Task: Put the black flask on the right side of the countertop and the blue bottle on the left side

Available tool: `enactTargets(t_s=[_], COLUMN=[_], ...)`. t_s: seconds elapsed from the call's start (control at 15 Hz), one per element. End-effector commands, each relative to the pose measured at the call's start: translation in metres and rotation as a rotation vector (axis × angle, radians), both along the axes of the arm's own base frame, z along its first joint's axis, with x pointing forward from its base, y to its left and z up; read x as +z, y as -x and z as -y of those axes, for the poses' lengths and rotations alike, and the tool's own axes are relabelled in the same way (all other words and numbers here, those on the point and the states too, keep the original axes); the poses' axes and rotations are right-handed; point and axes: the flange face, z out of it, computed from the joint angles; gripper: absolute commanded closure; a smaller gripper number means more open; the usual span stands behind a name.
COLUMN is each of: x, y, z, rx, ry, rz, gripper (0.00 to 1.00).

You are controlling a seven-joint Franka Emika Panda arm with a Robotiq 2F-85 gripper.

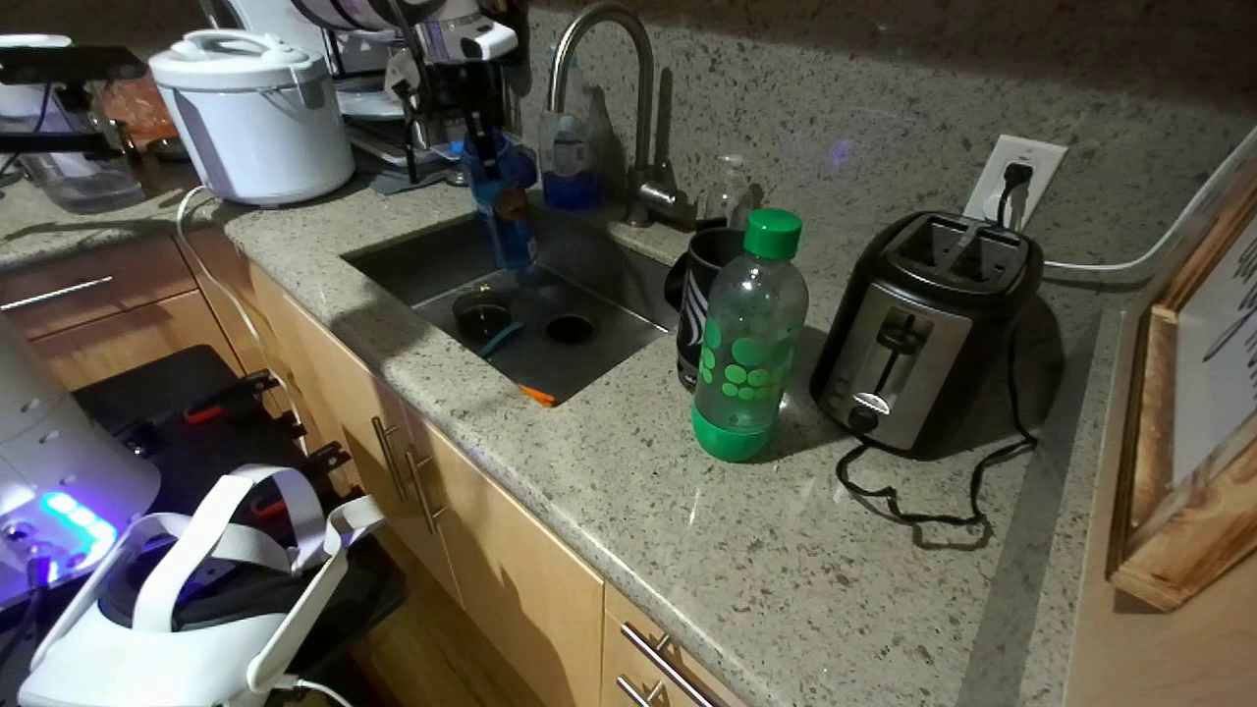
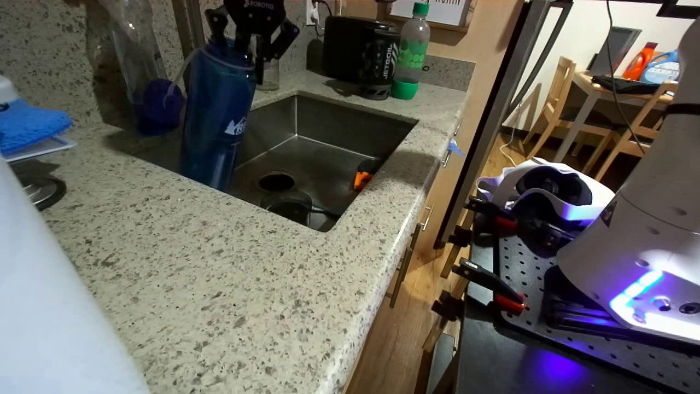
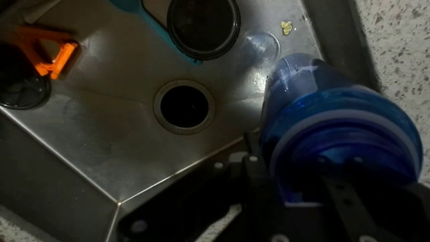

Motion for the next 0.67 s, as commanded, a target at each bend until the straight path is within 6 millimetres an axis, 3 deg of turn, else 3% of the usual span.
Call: enactTargets(t_s=[0.0,0.4,0.6], x=[0.047,0.123,0.146], y=[0.033,0.074,0.082], z=[-0.015,-0.031,-0.044], rx=[0.037,0.080,0.108], ry=[0.011,0.021,-0.006], rz=[-0.007,0.059,0.088], gripper=[0.94,0.94,0.94])
